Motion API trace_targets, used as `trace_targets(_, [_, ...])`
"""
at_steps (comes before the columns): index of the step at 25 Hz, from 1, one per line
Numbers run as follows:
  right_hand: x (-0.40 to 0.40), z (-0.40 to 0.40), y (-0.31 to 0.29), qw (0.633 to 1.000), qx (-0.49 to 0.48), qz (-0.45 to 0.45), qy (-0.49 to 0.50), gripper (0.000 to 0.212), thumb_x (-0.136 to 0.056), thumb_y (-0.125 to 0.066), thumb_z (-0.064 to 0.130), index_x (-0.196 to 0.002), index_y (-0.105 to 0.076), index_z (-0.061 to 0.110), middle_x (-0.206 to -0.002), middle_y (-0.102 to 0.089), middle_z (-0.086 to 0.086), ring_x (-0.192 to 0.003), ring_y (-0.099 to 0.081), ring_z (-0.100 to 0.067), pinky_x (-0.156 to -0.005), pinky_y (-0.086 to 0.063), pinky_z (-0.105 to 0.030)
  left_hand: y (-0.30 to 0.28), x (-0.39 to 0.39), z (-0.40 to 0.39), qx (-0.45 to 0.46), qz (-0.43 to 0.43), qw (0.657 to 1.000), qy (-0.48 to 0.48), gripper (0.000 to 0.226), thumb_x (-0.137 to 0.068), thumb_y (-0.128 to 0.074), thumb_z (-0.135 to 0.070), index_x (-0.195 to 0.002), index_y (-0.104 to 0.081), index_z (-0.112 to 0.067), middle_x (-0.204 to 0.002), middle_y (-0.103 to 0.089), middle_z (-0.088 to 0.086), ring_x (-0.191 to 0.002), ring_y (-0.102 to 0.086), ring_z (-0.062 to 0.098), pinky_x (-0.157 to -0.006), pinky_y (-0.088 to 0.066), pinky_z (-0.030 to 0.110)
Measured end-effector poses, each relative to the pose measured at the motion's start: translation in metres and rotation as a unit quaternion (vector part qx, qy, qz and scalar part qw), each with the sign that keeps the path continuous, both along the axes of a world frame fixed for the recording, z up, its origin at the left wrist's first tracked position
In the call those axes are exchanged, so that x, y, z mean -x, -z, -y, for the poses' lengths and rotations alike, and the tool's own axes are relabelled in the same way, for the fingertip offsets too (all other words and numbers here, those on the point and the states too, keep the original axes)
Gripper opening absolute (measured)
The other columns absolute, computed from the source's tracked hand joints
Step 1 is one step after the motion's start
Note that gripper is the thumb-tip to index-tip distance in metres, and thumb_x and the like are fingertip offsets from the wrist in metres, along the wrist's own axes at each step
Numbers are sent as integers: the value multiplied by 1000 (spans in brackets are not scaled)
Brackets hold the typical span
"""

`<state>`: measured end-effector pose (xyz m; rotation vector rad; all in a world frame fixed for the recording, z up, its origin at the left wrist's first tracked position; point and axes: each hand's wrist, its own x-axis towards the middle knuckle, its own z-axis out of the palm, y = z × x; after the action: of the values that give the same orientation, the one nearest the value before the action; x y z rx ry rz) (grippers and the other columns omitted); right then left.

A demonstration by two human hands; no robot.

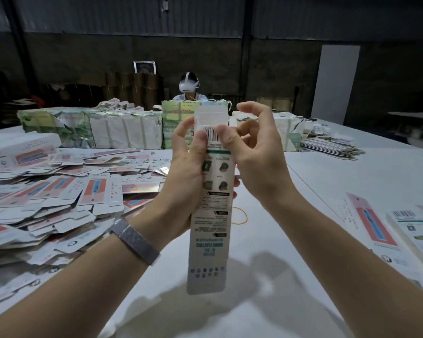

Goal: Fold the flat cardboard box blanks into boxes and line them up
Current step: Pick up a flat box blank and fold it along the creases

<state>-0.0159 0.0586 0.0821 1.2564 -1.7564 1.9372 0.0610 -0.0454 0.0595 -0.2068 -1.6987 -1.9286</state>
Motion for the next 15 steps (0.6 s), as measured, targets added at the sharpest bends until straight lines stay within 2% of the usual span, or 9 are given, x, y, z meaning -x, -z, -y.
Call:
trace_targets(3, [-6, 3, 2, 998, 44, 26, -38, 22, -93, -62, 37, -113, -54, 33, -91, -60, 1, -87, -70, -28, -65, -61, -50, -2, -1, -4, -11, -38, 999, 11, 39, -92, -42, -52, -131, -35, -52, -96, -76, 6, -69, -73, 25, -53, -58, 39])
trace_targets(7, [-9, 7, 7, 996, 33, 31, -82, 31, -90, -57, 34, -121, -57, 33, -111, -64, -14, -102, -65, -39, -85, -56, -57, -7, -1, -6, -30, -64, 997, -11, 27, -108, -34, -36, -133, -43, -29, -107, -74, 9, -82, -74, 25, -58, -60, 40])
trace_targets(9, [-12, 8, 7, 994, 42, 37, -98, 23, -94, -53, 26, -116, -60, 22, -106, -67, -15, -97, -67, -36, -82, -58, -53, -7, 0, -8, -24, -66, 997, -40, 25, -110, -33, -33, -129, -44, -22, -99, -74, 7, -79, -72, 22, -62, -61, 37])
trace_targets(12, [-13, 5, 6, 991, 50, 50, -114, 12, -102, -47, 12, -108, -57, 9, -93, -65, -13, -82, -68, -26, -71, -61, -37, -6, 0, -15, -10, -64, 996, -56, 23, -110, -32, -32, -125, -46, -21, -91, -70, 5, -74, -70, 18, -63, -61, 34])
trace_targets(15, [-13, 3, 4, 990, 42, 62, -116, 12, -103, -45, 11, -108, -55, 6, -97, -63, -23, -83, -67, -29, -71, -60, -39, -8, -4, -18, -8, -50, 997, -59, 22, -110, -32, -35, -123, -47, -26, -89, -70, 5, -72, -70, 17, -60, -59, 32])
